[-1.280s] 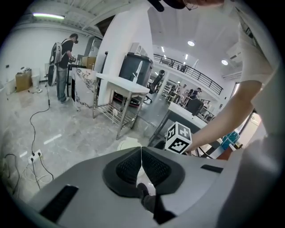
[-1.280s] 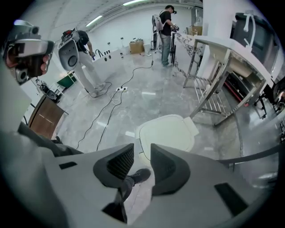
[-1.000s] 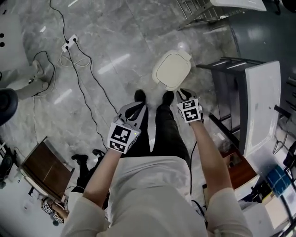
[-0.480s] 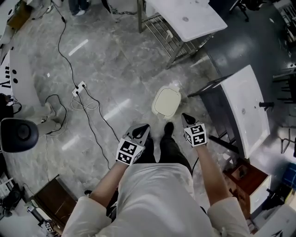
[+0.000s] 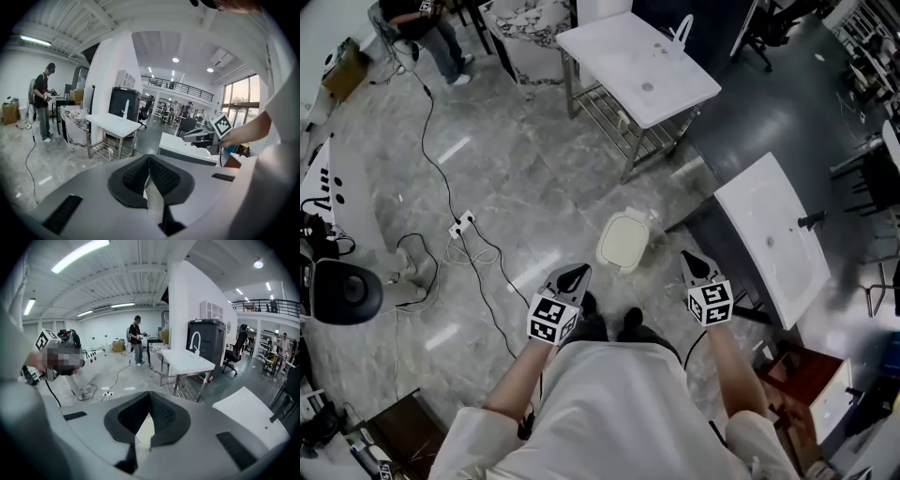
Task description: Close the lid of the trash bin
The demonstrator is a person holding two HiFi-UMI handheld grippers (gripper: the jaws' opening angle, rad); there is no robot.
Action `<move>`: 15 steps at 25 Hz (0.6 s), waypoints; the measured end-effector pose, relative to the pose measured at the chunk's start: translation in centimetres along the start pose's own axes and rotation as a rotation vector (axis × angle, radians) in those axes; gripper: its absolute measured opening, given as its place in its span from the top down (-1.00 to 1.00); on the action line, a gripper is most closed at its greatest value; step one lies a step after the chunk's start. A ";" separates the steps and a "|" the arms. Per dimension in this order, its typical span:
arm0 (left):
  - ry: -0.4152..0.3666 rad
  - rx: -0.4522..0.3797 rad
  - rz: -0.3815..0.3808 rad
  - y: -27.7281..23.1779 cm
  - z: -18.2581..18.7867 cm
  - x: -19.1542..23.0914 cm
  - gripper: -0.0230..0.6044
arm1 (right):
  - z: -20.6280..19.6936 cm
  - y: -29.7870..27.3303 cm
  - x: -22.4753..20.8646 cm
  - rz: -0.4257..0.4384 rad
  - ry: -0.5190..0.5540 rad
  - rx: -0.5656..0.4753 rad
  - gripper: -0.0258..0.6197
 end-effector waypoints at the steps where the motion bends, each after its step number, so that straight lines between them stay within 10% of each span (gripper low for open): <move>1: -0.004 -0.010 0.013 0.0 0.4 -0.2 0.87 | 0.5 0.7 -0.4 -0.002 0.002 -0.016 0.83; 15: -0.058 -0.172 0.122 0.2 5.9 -6.2 0.87 | 4.1 8.1 -5.2 0.065 0.047 -0.209 0.83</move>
Point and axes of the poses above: the fingertips, and each gripper's own axes: y backward along the fingers, x to its left, z out of its top, the point moved 9 cm from there along y, backward along the fingers, and after that the axes turned 12 degrees about -x, right-handed, at the moved point
